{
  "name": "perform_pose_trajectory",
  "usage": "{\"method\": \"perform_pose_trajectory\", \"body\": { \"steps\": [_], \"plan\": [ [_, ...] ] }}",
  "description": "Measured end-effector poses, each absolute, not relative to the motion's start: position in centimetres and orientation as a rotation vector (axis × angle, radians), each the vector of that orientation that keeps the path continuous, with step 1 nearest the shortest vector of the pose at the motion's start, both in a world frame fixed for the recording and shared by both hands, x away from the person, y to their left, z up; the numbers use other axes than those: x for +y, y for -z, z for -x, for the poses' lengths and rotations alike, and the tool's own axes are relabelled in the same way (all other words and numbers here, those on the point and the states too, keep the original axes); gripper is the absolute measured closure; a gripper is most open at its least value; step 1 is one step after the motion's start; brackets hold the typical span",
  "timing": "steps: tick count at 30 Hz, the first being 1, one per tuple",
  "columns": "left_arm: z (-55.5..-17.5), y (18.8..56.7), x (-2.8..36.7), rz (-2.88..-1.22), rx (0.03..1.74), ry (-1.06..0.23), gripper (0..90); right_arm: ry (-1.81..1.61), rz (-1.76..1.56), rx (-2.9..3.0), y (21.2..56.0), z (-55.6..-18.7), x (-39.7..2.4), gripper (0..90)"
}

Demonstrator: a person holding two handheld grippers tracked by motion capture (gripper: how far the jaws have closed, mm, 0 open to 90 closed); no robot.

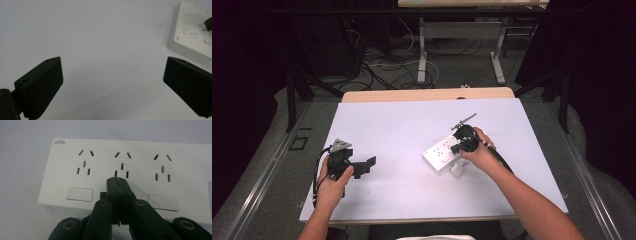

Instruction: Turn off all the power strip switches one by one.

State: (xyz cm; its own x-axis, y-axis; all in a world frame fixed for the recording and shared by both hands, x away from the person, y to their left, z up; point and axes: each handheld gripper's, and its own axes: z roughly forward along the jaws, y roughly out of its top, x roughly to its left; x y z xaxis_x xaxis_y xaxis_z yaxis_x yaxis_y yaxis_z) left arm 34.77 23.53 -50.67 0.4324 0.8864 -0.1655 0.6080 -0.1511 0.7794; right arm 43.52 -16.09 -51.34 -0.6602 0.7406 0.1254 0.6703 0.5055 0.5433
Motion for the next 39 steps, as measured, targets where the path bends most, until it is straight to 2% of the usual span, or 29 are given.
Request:
{"method": "perform_pose_trajectory", "body": {
  "steps": [39],
  "plan": [
    [-34.77,50.64,23.59,-1.854,1.268,-0.431,2.8,-0.806,-1.168,2.658,51.31,-43.27,-15.75,89.9]
  ]
}}
